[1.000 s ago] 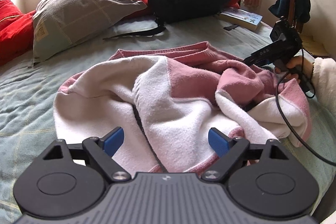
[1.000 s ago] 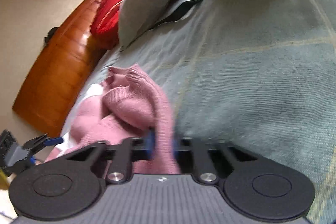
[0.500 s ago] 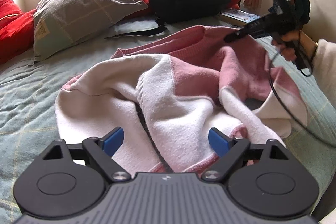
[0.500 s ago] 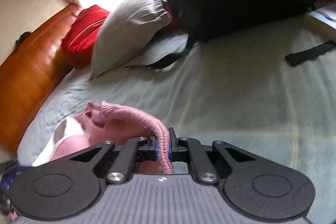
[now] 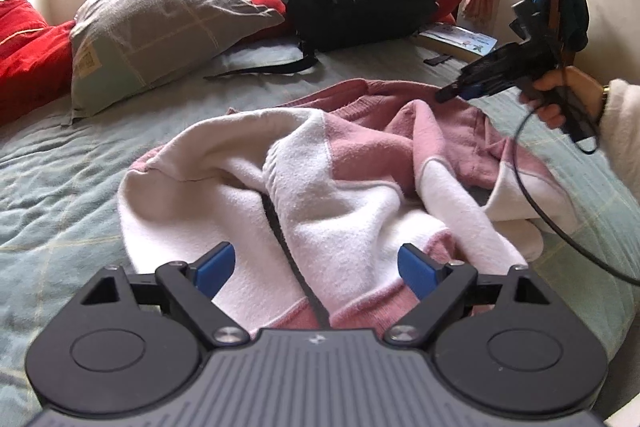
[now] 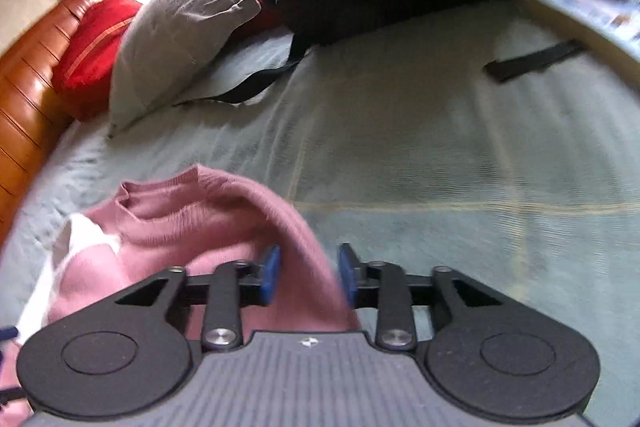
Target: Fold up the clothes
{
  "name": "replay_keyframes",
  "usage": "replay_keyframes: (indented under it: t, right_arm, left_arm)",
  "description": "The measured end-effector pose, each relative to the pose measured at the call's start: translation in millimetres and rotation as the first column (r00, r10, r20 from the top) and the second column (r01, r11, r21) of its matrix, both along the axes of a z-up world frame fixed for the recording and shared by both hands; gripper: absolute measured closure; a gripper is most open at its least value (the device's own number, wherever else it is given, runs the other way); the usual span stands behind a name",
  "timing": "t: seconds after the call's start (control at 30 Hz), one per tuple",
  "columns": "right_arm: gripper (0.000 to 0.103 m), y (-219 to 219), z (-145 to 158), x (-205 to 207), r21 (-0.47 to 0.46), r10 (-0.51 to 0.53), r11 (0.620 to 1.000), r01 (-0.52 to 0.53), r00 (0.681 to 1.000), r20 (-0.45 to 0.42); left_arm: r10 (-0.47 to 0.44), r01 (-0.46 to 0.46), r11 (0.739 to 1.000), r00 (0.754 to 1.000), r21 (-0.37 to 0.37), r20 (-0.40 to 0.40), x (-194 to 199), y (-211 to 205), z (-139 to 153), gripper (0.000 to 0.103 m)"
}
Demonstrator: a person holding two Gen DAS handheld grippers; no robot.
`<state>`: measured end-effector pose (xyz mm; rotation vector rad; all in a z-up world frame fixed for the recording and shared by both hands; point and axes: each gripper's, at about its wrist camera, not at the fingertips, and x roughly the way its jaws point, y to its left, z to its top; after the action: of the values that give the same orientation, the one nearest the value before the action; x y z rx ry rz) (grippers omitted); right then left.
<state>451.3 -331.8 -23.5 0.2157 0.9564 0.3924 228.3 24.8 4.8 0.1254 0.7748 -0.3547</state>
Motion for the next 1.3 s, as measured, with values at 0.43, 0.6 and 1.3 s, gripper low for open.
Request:
replay_keyframes:
  t: [0.43, 0.6, 1.3]
  right_arm:
    - [0.000, 64, 50, -124, -0.382, 0.048, 0.923, -0.045, 0.999, -0.002]
    - [0.000, 106, 33, -112, -0.480, -0.004, 0.877, -0.012, 0.999, -0.032]
    - [0.000, 29, 26, -172, -0.618, -0.096, 0.786, 0.022, 0.991, -0.088]
  left_arm:
    - [0.061, -0.062, 0.997, 0.998, 0.047, 0.022, -84, -9, 8, 0.002]
    - [0.114, -0.117, 0.990, 0.992, 0.076, 0.046, -109, -17, -2, 0.002]
    - [0.066, -0.066, 0.998, 0.997, -0.014, 0.040, -151, -51, -1, 0.002]
